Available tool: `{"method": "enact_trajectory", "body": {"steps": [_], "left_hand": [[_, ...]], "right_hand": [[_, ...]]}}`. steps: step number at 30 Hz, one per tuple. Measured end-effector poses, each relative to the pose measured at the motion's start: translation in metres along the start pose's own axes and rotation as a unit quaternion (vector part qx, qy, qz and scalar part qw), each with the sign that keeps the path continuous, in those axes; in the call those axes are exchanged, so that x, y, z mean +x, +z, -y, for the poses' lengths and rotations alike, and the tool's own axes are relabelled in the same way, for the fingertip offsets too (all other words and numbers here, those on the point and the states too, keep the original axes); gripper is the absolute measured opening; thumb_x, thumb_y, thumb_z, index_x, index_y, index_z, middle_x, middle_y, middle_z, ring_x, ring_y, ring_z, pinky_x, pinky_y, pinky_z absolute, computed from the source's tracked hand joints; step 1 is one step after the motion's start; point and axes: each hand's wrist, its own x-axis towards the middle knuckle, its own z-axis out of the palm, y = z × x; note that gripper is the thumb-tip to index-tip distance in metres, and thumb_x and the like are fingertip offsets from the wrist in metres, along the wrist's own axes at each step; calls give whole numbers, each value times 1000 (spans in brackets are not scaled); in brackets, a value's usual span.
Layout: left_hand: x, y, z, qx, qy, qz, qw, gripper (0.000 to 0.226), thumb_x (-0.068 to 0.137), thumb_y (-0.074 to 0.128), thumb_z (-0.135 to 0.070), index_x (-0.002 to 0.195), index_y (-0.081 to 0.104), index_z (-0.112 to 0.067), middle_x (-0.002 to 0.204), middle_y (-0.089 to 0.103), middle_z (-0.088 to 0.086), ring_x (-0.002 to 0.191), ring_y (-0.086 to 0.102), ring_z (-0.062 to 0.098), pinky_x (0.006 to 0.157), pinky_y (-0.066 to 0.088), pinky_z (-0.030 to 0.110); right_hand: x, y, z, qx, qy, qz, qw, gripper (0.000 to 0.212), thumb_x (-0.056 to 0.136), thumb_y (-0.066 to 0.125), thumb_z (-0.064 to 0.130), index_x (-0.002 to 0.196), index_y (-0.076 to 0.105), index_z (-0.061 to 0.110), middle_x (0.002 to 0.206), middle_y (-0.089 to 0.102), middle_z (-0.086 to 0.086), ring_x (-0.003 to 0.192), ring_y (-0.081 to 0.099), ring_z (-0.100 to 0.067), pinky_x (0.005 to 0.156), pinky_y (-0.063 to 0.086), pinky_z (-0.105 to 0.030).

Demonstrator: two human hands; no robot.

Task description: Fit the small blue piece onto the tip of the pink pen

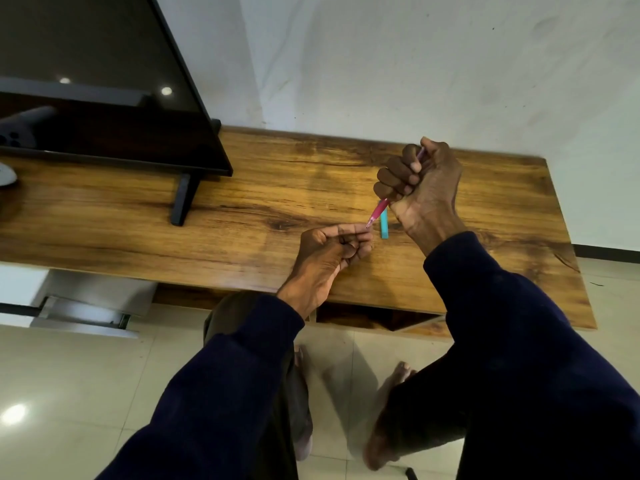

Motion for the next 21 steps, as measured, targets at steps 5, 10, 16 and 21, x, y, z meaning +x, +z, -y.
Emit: {"method": "enact_trajectory", "body": {"steps": [5,10,16,21], "left_hand": [[2,-1,1,-5,2,3,1000,35,95,54,17,102,80,-5,105,81,14,93,78,19,80,62,25],[2,-2,1,-14,3,5,1000,34,94,54,18,100,80,-3,103,80,17,93,78,20,81,63,26],[1,1,-2,-27,3,6,1000,34,93,53,21,99,78,0,98,81,16,89,79,19,76,62,23],[0,-1,-1,-18,-1,-3,1000,32,94,52,20,106,76,3,103,80,18,93,77,22,82,63,26]], "right_hand": [[3,-4,-1,15,3,-8,1000,49,102,37,38,58,36,17,45,26,6,45,14,-10,46,14,-24],[6,-9,-2,49,22,-32,998,50,103,37,42,60,36,18,46,26,7,47,12,-10,47,12,-25],[9,-10,-1,76,37,-38,996,53,105,35,49,61,39,18,45,28,7,40,19,-8,46,12,-25],[7,-9,0,60,31,-29,997,52,104,38,44,59,39,18,44,27,8,40,18,-8,48,11,-25]]}}
